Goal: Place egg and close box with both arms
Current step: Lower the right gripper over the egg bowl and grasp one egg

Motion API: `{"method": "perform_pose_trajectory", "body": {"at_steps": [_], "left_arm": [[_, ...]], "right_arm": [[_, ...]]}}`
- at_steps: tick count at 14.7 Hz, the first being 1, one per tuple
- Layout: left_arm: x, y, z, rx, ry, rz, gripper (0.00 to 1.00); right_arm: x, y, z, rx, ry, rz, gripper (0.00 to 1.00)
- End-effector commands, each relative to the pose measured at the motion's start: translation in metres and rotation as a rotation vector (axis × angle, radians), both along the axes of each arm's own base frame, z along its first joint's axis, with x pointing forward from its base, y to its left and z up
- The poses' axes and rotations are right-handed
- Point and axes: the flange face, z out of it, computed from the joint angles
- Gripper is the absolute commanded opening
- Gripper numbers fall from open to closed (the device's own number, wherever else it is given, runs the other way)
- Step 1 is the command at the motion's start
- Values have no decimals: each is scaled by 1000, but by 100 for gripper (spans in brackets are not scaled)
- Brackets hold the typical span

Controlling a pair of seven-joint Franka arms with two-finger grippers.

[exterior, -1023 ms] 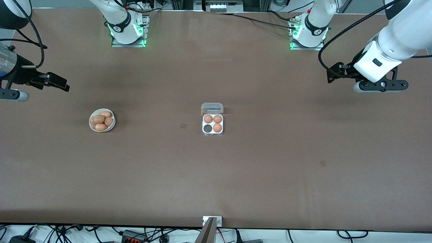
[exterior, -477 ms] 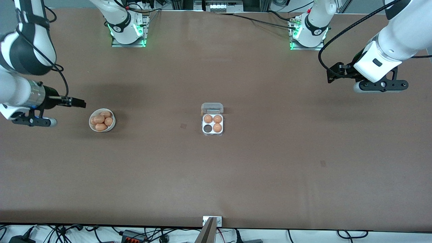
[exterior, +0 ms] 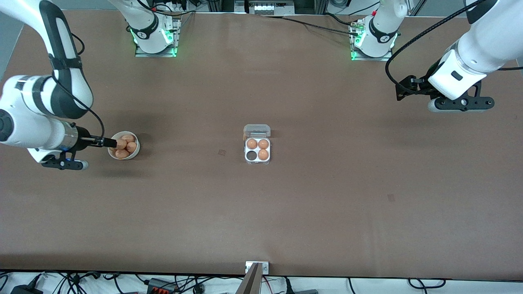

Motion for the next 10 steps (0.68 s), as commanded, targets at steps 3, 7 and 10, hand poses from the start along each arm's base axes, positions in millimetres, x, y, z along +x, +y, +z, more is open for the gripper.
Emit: {"method": "perform_pose_trajectory", "body": {"at_steps": [3, 7, 10], "left_arm": [[3, 0, 6, -2, 5, -19, 100], [3, 0, 5, -2, 6, -19, 100], [3, 0, 5, -2, 6, -19, 100]], "right_arm": [[-26, -3, -44, 0, -46, 53, 100], [-34, -6, -66, 2, -35, 50, 83], [-36, -6, -79, 3, -16, 50, 74]]}}
